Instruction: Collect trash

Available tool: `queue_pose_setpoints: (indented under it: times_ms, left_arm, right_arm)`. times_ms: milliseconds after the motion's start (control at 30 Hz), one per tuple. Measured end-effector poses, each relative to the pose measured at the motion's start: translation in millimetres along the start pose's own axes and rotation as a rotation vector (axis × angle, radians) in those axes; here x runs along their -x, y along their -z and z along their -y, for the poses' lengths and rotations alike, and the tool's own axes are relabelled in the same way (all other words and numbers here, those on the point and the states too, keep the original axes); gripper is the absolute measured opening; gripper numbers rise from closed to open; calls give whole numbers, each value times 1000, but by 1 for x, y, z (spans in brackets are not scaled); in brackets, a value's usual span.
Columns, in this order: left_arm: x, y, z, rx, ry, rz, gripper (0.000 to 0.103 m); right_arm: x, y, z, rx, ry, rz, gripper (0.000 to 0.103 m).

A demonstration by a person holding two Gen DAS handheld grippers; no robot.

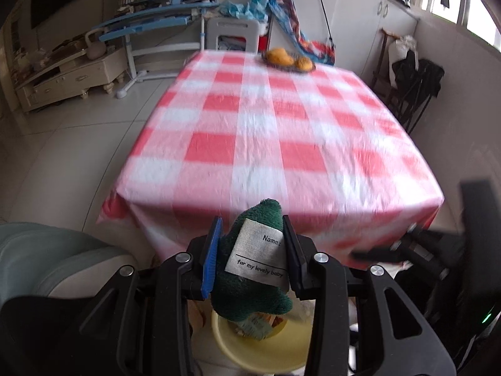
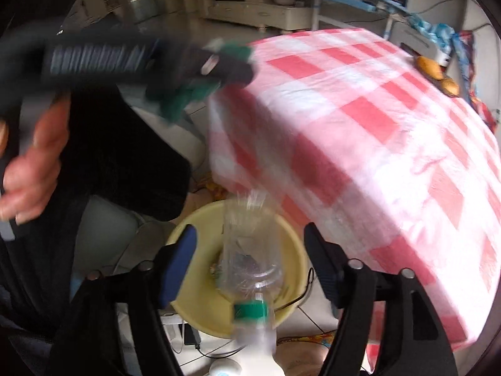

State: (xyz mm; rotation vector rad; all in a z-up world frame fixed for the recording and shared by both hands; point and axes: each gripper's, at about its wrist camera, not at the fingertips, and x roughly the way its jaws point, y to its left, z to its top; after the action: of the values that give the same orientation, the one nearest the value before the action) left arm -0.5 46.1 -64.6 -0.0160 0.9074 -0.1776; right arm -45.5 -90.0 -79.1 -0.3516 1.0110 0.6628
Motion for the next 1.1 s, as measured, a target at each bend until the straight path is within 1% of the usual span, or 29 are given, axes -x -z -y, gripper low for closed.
queue_pose_setpoints:
  times_ms: [133,200,267,333,367,433,500,567,633,700,767,900,1000,1100]
  left_arm:
    - [-14,14,8,-39,-20,-91,36]
    - [-25,22,14,-72,-21,-162,38]
    - [-32,27,17,-86,-17,-203,40]
    - [-34,28,17,-89,-30,-211,44]
    - [-32,27,15,-80,-33,-204,46]
    - [-28,24,9,-45,-36,-182,59]
    - [-22,20,1,0,-44,-146,65]
    - [-16,16,-6,36,-47,-112,69]
    - [-8,12,-13,77,-60,-63,75]
    - [-3,8,-19,108,-75,-23,79]
    - [3,5,-23,138,-87,19,81]
    - [14,2,-25,156,-112,86,85]
    - [19,0,-26,161,-117,113,87]
    - [20,-1,-27,173,-122,122,89]
  right_arm:
    - [14,15,6,-75,84,3,77]
    - [26,23,9,-108,138,15,83]
    - [36,30,13,-162,192,39,86]
    - [47,34,22,-244,226,83,87]
    - [54,37,26,-292,229,114,88]
    - [66,42,33,-376,234,179,89]
    - [77,46,41,-443,248,238,90]
    - [85,47,44,-479,266,284,92]
    - [88,44,43,-487,290,316,93]
    - [87,42,41,-474,307,322,94]
    - [80,38,37,-447,310,303,94]
    - [70,35,24,-372,308,266,94]
    - [68,33,11,-303,319,260,94]
    - [67,32,5,-265,325,261,94]
